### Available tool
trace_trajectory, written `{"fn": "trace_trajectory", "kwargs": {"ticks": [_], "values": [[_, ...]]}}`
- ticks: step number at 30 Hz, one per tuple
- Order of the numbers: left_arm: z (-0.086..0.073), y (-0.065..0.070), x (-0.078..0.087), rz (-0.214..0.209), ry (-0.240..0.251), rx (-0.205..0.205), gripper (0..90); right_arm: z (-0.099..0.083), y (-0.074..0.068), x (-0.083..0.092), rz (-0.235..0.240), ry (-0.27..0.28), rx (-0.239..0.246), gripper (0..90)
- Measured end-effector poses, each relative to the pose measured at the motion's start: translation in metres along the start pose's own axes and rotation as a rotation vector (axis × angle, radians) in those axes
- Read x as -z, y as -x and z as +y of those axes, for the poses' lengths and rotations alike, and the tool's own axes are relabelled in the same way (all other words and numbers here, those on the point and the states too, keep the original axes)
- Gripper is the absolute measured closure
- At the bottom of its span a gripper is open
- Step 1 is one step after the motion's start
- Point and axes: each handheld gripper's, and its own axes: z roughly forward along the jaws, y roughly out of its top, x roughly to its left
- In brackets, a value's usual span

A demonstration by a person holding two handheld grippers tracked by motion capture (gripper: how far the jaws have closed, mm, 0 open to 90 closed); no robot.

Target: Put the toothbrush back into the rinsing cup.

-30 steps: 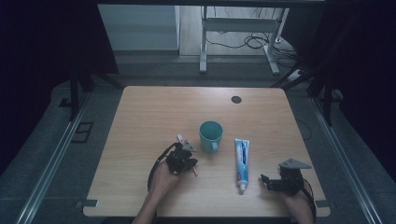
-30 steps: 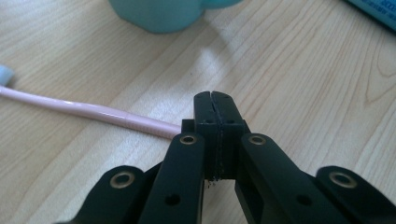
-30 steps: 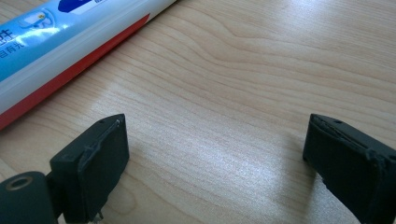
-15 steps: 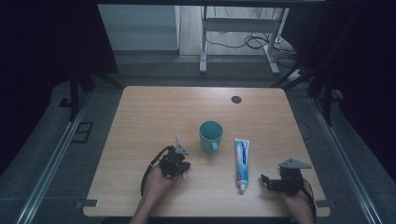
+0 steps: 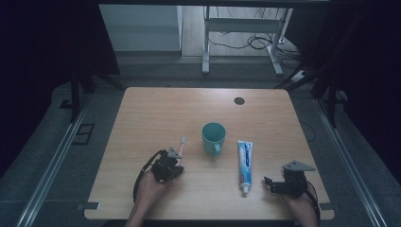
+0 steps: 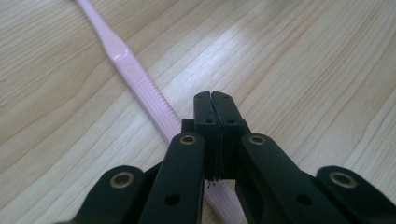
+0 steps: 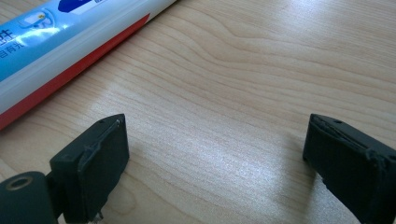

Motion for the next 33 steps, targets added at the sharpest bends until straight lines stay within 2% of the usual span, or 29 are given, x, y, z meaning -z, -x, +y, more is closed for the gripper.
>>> {"fn": "trace_trajectory", "kwargs": {"ticks": [13, 22, 27, 33], "values": [[-0.013, -0.014, 0.010, 0.029, 0.001, 0.042, 89.4, 0.000, 0.000, 0.000, 0.000, -0.001, -0.001, 6.6], [-0.013, -0.016, 0.013, 0.023, 0.002, 0.041, 88.3, 0.000, 0.000, 0.000, 0.000, -0.001, -0.001, 6.6], [-0.005, -0.018, 0.018, 0.023, 0.007, 0.050, 82.7, 0.000, 0.000, 0.000, 0.000, -0.001, -0.001, 6.6], [0.004, -0.027, 0.022, 0.043, -0.044, 0.052, 71.6, 0.000, 0.000, 0.000, 0.000, -0.001, -0.001, 6.6]]}}
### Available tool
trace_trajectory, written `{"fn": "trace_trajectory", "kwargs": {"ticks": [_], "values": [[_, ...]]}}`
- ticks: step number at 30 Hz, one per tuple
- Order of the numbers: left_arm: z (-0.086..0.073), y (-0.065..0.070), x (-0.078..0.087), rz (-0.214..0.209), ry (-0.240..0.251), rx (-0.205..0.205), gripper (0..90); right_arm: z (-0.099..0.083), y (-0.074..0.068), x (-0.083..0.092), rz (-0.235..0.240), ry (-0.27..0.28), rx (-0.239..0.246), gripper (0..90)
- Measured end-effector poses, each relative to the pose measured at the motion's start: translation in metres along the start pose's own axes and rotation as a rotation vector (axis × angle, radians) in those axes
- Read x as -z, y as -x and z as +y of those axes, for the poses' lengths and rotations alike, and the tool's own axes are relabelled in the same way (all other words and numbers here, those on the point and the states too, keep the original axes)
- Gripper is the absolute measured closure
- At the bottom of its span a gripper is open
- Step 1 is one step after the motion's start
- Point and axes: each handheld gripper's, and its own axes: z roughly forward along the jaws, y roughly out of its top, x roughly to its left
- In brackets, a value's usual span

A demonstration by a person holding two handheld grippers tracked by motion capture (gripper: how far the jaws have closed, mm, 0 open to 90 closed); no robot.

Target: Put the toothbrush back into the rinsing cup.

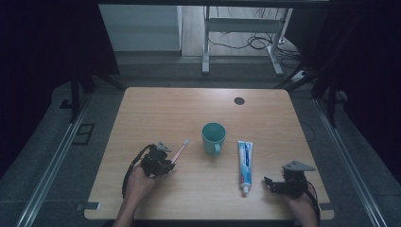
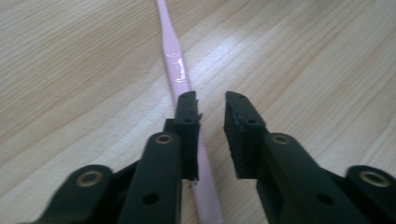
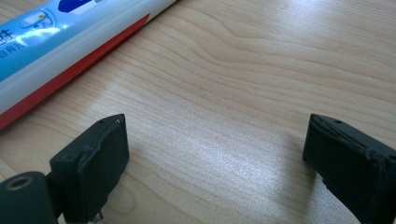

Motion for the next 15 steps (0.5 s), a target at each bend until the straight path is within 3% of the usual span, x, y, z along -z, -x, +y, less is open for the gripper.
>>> {"fn": "trace_trajectory", "kwargs": {"ticks": [15], "values": [[0.029, -0.010, -0.009, 0.024, -0.169, -0.005, 66.3, 0.000, 0.000, 0.000, -0.001, 0.000, 0.000, 6.6]]}}
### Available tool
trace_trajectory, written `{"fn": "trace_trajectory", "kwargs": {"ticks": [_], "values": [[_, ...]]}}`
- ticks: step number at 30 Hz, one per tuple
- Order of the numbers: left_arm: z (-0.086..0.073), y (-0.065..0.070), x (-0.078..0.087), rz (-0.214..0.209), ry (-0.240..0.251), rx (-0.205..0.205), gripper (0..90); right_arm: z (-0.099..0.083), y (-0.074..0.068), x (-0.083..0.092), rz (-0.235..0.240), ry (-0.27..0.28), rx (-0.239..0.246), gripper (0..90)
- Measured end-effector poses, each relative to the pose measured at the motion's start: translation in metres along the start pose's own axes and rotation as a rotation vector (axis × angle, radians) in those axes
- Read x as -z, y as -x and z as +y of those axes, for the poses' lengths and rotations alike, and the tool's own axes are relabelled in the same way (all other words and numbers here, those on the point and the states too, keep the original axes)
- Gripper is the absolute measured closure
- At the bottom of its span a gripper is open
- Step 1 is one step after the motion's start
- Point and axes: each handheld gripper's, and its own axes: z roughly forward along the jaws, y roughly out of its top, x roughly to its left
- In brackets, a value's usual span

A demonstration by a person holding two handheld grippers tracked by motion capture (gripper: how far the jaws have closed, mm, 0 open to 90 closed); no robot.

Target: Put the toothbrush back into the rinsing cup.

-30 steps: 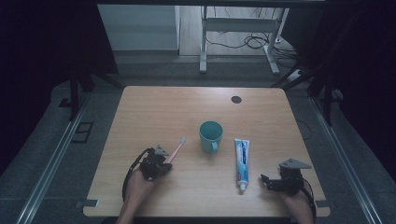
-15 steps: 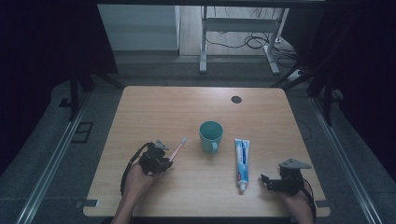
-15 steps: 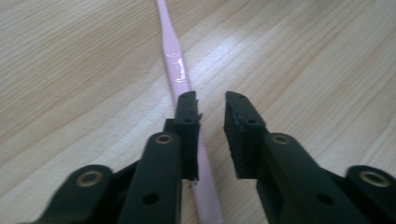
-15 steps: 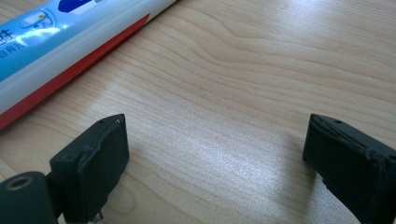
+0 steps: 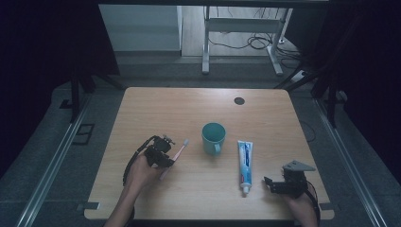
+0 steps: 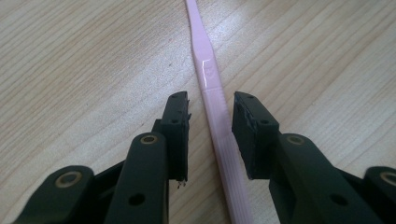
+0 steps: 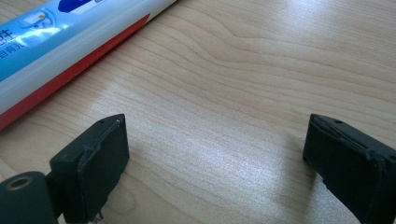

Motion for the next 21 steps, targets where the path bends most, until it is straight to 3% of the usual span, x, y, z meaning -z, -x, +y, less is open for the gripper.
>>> {"fn": "trace_trajectory", "kwargs": {"ticks": [10, 21], "values": [[0.020, -0.003, -0.006, -0.002, -0.121, 0.018, 65.5, 0.000, 0.000, 0.000, 0.000, 0.000, 0.000, 6.6], [0.035, -0.002, -0.011, 0.004, -0.202, 0.030, 65.3, 0.000, 0.000, 0.000, 0.001, 0.000, 0.001, 6.6]]}}
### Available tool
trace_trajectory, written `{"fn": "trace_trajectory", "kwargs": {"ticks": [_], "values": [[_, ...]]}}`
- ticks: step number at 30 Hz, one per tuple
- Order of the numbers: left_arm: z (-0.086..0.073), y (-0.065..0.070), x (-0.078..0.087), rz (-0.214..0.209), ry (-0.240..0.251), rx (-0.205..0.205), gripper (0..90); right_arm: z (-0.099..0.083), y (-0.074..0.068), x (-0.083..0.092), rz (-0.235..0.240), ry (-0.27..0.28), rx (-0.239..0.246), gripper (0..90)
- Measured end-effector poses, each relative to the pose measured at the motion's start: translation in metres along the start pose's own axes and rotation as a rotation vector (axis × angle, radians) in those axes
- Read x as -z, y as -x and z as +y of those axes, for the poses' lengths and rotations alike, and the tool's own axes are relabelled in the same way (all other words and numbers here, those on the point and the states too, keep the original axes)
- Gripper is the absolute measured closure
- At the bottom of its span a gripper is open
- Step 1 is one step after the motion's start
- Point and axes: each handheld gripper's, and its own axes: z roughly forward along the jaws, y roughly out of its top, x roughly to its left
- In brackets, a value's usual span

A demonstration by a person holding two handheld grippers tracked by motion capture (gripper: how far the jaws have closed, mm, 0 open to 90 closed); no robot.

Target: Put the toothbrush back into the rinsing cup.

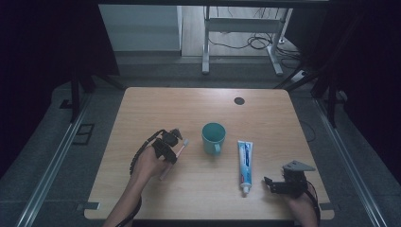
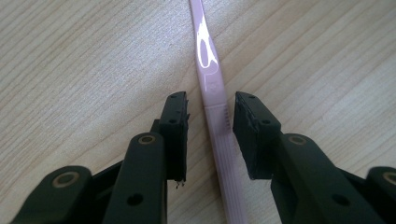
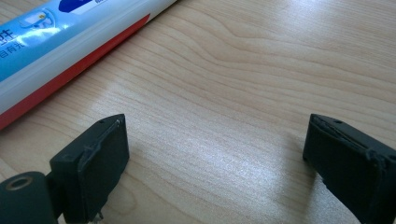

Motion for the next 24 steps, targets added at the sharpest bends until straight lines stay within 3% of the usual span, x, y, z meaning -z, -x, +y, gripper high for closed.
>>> {"fn": "trace_trajectory", "kwargs": {"ticks": [4, 17, 24], "values": [[0.006, 0.001, -0.002, 0.015, -0.020, 0.017, 65.8, 0.000, 0.000, 0.000, 0.001, 0.000, 0.001, 6.6], [0.016, 0.007, -0.008, 0.048, -0.079, 0.009, 68.7, 0.000, 0.000, 0.000, 0.002, 0.000, 0.002, 6.6], [0.019, 0.008, -0.009, 0.042, -0.093, 0.016, 77.7, 0.000, 0.000, 0.000, 0.002, 0.000, 0.002, 6.6]]}}
